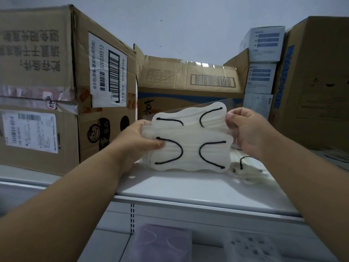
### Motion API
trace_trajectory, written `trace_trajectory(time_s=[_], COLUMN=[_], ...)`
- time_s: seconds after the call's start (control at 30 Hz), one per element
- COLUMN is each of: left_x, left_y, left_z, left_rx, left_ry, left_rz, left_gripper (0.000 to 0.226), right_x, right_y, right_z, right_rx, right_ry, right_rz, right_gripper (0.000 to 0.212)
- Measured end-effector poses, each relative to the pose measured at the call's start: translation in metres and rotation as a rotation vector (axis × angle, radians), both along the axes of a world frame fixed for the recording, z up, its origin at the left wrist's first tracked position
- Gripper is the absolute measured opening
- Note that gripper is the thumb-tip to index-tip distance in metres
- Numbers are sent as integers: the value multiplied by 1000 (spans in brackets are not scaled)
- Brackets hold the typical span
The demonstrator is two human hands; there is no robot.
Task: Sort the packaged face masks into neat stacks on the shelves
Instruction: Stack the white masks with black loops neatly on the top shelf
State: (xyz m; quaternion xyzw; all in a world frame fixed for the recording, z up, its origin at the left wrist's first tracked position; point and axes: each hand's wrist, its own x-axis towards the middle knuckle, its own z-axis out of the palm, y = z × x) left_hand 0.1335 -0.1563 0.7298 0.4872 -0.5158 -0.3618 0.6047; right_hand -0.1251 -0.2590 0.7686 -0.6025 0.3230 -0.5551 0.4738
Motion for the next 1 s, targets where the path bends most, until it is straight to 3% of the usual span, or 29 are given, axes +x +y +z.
trace_trajectory(time_s=[0.2, 0.33, 0.43, 0.53, 0.63, 0.77, 0.87, 1.0], left_x=[-6, -7, -6, -7, -7, -6, -10, -15], left_y=[2, 3, 0, -2, -2, -2, -1, 2], left_z=[0, 0, 1, 0, -1, -2, -3, -4], left_rx=[31, -13, -74, -109, -125, -138, -143, -154], left_ry=[-67, -128, -218, -312, -380, -435, -429, -403], left_rz=[116, 303, 436, 526, 595, 639, 601, 516], left_gripper=[42, 34, 28, 25, 22, 21, 21, 24], right_x=[14, 11, 12, 23, 30, 35, 51, 71], right_y=[-4, 1, 8, 20, 29, 41, 52, 59], right_z=[2, 11, 13, 4, 3, 17, 15, 2], right_rx=[-388, -598, -670, -804, -1097, -1320, -1257, -1057], right_ry=[295, 257, 276, 478, 624, 845, 1200, 1293], right_rz=[-449, -674, -540, -356, -352, -365, -271, -86], right_gripper=[12, 7, 13, 25, 19, 24, 30, 30])
